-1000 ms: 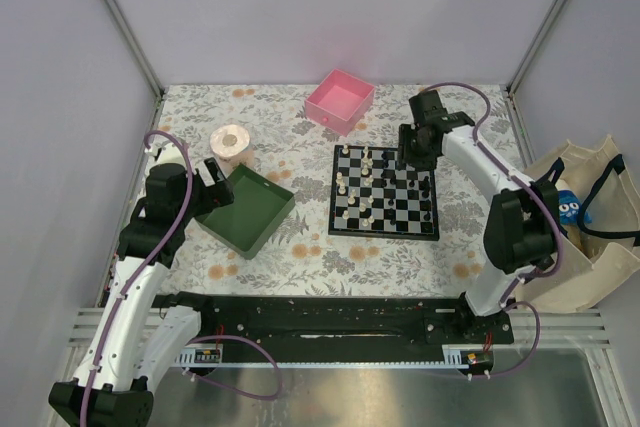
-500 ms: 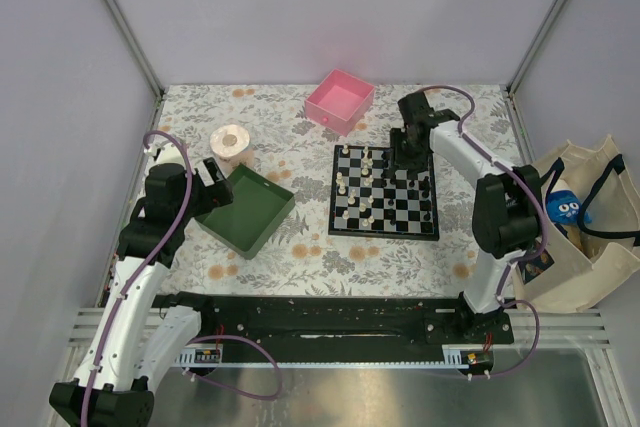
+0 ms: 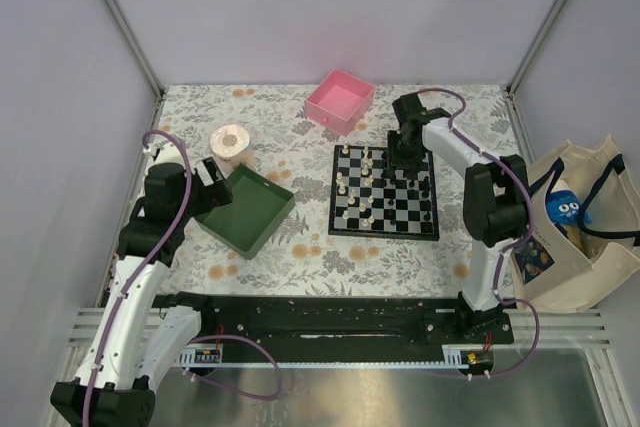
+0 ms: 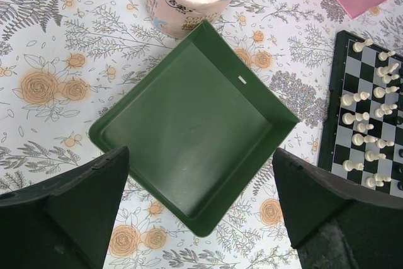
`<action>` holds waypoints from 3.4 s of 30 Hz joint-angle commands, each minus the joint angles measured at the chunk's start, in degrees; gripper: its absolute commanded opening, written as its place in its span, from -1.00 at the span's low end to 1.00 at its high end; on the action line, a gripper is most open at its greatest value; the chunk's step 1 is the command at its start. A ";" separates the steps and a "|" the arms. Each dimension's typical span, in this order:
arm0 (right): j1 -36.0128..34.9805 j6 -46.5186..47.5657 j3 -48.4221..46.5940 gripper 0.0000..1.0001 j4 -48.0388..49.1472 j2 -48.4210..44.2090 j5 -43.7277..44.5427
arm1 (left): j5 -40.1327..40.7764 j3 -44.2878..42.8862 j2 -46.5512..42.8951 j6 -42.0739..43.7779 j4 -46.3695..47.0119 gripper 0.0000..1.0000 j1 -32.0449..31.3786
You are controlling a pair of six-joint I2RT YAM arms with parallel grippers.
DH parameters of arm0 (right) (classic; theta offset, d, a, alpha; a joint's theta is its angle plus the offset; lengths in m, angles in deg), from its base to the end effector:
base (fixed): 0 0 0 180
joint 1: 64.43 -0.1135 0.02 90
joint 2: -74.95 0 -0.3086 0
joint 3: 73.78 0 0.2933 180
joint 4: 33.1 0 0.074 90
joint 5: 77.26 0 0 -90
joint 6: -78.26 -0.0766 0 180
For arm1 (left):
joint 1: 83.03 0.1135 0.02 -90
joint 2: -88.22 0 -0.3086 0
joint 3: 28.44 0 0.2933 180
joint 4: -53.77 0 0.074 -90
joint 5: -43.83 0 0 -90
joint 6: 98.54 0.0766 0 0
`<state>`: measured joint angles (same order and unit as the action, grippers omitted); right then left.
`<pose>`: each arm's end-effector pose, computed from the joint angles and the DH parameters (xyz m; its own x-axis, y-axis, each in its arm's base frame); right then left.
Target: Set up the chess pieces on the board
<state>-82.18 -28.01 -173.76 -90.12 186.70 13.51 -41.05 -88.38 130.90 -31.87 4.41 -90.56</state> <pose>0.4536 0.1441 0.1999 -0.9364 -0.0056 -0.3508 -0.0394 0.9952 0.0893 0.1997 -0.0195 0.3299 -0.5058 -0.3310 -0.7966 -0.1576 0.9434 -0.2919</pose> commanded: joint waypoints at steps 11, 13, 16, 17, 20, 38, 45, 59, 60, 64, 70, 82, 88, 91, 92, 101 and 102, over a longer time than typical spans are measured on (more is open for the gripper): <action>-0.79 -0.08 -4.72 -0.15 -1.63 3.74 -0.25 | -0.91 0.06 0.83 0.48 3.20 0.98 0.85; -0.70 0.01 -4.54 -0.20 -1.72 3.74 -0.25 | -0.82 0.06 0.92 0.48 3.20 0.98 0.85; -0.70 0.27 -4.37 -0.24 -1.72 3.57 -0.34 | -0.91 -0.02 1.01 0.57 3.28 0.98 0.94; -0.79 0.28 -4.45 -0.24 -1.90 3.57 -0.34 | -1.08 -0.02 1.18 0.57 3.20 0.98 1.02; -0.70 0.28 -4.45 -0.24 -1.90 3.74 -0.42 | -1.08 0.06 1.09 0.57 3.20 0.98 1.11; -0.09 -0.07 -4.81 -0.62 -1.29 -1.96 2.47 | -1.08 0.15 0.65 0.48 3.28 0.98 1.29; 5.09 -2.01 -4.89 -0.63 0.74 -4.34 2.30 | -1.17 0.24 0.04 0.48 3.28 0.98 1.29; 10.55 -1.92 -3.92 -0.63 1.44 -1.27 2.30 | -1.35 0.41 0.13 0.39 3.28 0.98 1.38; 10.64 -1.92 -4.19 -0.63 1.35 -0.92 2.39 | -1.35 0.33 0.04 0.39 3.28 0.98 1.38; 10.81 -1.75 -4.02 -0.63 1.18 0.05 3.27 | -1.17 0.33 0.21 0.39 3.20 0.98 1.38; 11.52 -1.57 -3.14 -0.62 1.18 1.02 3.00 | -1.35 0.24 0.39 0.39 3.28 0.98 1.38; 12.13 -1.48 -2.70 -0.61 0.30 2.51 2.57 | -1.61 0.24 0.48 0.30 3.37 0.98 1.55; 12.13 -1.31 -3.49 -0.61 -0.75 3.39 2.47 | -1.61 0.33 0.39 0.22 3.37 0.98 1.55; 12.05 -1.04 -3.49 -0.61 -1.19 3.48 2.30 | -1.52 0.33 0.30 0.30 3.37 0.98 1.55; 12.13 -1.04 -3.49 -0.61 -1.20 3.48 2.30 | -1.43 0.33 0.30 0.30 3.37 0.98 1.55; 12.13 -0.51 -3.22 -0.61 -2.16 2.87 2.30 | -1.52 0.33 0.21 0.30 3.37 0.98 1.64; 12.13 -0.43 -3.05 -0.61 -2.07 2.60 2.21 | -1.61 0.33 0.04 0.30 3.28 0.98 1.64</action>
<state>-70.36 -29.30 -176.30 -91.36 190.24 15.26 -41.73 -88.38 131.69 -31.89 5.59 -89.29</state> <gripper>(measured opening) 0.197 0.988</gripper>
